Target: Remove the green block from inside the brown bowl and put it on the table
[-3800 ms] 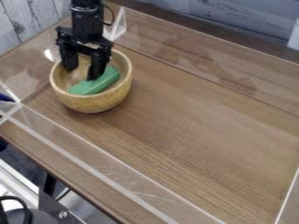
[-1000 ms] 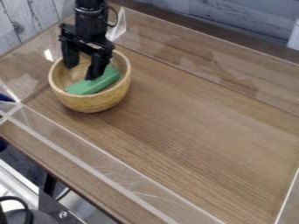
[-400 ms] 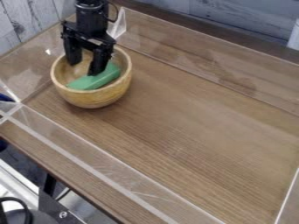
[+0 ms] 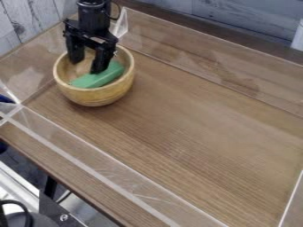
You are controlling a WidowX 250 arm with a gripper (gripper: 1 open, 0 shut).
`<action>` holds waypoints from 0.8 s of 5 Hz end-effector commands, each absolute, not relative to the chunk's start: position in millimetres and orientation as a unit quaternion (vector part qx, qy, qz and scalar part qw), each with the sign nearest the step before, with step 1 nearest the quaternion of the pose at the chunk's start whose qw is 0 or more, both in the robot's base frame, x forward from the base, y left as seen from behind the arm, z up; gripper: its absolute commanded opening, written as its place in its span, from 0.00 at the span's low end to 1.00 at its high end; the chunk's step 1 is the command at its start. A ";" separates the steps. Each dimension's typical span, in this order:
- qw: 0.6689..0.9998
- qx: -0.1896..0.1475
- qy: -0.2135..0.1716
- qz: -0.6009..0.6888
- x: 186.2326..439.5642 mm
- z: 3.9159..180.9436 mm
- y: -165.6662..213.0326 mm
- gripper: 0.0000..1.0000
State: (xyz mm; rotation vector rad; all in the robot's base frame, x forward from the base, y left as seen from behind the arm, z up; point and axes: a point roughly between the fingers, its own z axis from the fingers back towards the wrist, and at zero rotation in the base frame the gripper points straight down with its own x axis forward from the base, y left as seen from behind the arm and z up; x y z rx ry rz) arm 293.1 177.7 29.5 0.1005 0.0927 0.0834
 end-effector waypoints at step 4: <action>0.995 0.030 0.089 0.028 283.3 -8.9 170.5 1.00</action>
